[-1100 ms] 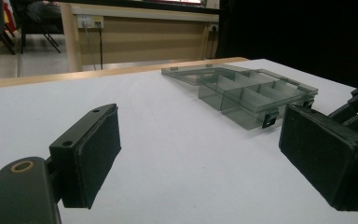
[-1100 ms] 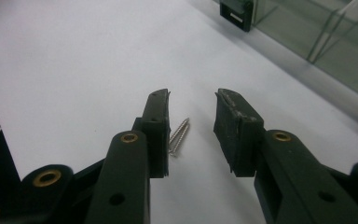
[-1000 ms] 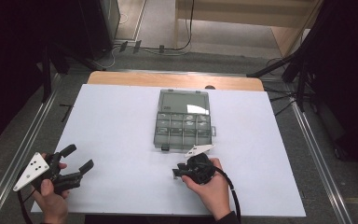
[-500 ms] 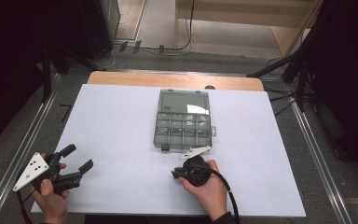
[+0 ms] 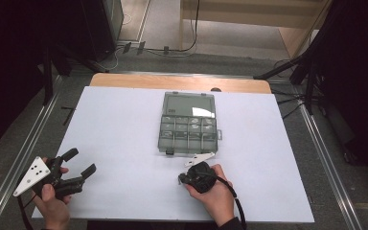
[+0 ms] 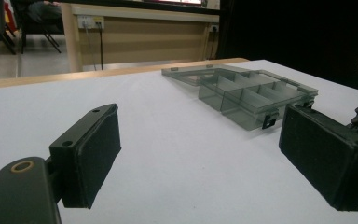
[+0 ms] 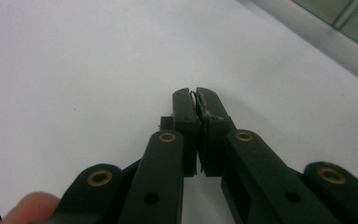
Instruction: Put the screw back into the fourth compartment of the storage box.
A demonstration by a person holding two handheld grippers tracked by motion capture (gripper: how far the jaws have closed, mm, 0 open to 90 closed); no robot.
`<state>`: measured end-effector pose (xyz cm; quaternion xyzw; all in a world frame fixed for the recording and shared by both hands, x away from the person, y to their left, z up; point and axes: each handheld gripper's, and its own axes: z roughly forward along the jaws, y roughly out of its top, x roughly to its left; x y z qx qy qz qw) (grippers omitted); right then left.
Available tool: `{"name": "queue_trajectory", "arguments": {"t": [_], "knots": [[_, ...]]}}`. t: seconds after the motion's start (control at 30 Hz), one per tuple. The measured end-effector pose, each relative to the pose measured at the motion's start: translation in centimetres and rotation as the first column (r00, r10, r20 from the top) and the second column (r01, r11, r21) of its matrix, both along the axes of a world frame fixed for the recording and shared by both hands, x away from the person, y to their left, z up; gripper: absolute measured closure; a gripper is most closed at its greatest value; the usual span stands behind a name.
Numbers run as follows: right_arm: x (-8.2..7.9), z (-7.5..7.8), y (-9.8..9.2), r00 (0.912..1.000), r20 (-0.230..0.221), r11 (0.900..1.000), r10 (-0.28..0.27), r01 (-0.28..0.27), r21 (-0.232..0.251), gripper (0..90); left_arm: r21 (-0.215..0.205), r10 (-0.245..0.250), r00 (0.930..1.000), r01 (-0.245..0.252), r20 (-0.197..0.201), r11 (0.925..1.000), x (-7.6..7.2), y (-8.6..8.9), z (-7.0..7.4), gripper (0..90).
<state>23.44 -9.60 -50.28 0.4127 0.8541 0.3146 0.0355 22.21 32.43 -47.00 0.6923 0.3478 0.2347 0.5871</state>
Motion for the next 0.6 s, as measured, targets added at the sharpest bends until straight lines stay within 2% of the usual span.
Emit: {"name": "queue_trajectory", "arguments": {"t": [0.27,0.6], "knots": [[0.2,0.2,-0.1,0.9997,-0.025,1.0,-0.008,0.009,0.015,89.7,0.001,-0.001,1.0,0.001,-0.001,1.0,0.0,0.0,0.0,12.7],[0.2,1.3,-1.0,0.9996,-0.002,0.998,-0.027,0.027,0.05,89.7,0.004,-0.003,1.0,0.003,-0.001,1.0,0.0,-0.1,0.0,12.7]]}}
